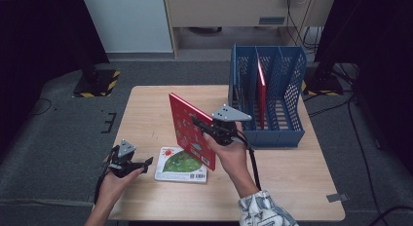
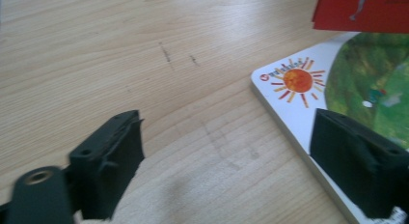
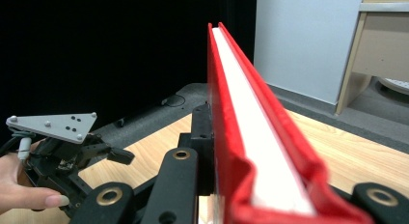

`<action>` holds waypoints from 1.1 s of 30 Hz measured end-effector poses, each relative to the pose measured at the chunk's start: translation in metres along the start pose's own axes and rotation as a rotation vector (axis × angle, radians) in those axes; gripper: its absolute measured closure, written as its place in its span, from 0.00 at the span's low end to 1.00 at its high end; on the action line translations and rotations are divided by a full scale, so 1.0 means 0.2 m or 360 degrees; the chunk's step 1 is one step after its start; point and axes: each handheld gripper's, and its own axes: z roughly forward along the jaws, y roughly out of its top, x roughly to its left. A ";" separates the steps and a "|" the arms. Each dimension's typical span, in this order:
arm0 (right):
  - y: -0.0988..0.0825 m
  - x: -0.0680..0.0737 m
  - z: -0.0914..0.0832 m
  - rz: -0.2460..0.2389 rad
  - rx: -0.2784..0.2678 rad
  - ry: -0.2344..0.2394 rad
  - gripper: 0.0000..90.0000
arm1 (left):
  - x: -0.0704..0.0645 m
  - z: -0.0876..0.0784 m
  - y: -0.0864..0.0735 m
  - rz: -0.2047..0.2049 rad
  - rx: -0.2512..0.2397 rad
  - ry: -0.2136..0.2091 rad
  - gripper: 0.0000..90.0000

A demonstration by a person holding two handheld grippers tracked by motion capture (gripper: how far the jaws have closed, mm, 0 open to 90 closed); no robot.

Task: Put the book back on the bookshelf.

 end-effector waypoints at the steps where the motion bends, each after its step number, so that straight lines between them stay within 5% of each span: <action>1: 0.00 0.00 0.00 0.0002 0.0000 -0.0004 0.89 | 0.00 0.00 0.00 -0.0002 -0.0001 0.0008 0.07; 33: -0.02 -0.12 -0.15 0.0041 -0.0037 -0.0111 0.88 | 0.06 0.03 -0.04 -0.0040 0.0071 0.0044 0.04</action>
